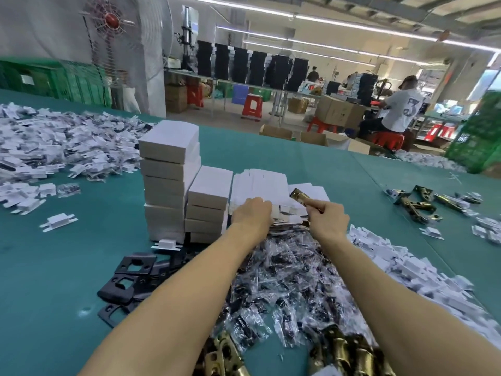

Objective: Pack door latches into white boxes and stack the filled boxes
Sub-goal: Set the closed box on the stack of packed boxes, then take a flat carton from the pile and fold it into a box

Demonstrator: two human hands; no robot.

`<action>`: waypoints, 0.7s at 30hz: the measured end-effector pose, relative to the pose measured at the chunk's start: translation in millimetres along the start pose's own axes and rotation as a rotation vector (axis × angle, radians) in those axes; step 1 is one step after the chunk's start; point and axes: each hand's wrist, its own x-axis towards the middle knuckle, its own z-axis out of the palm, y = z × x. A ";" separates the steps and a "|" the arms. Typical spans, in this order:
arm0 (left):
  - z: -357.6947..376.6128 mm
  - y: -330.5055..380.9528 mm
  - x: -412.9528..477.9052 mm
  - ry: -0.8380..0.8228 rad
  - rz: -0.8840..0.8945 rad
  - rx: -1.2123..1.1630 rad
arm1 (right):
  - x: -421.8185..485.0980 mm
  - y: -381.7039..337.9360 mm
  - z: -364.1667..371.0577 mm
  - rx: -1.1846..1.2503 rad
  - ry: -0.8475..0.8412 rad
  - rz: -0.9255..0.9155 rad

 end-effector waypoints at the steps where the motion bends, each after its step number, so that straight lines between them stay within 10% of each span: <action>1: -1.1 -0.8 0.7 -0.010 0.005 0.009 | 0.1 1.0 0.6 0.030 0.013 0.015; 11: -1.9 -3.6 8.7 0.003 0.062 0.174 | -3.6 -2.7 2.1 0.302 0.048 0.192; 21: -20.1 2.3 2.6 0.380 -0.084 -0.089 | 3.0 -10.2 11.5 0.073 0.067 0.008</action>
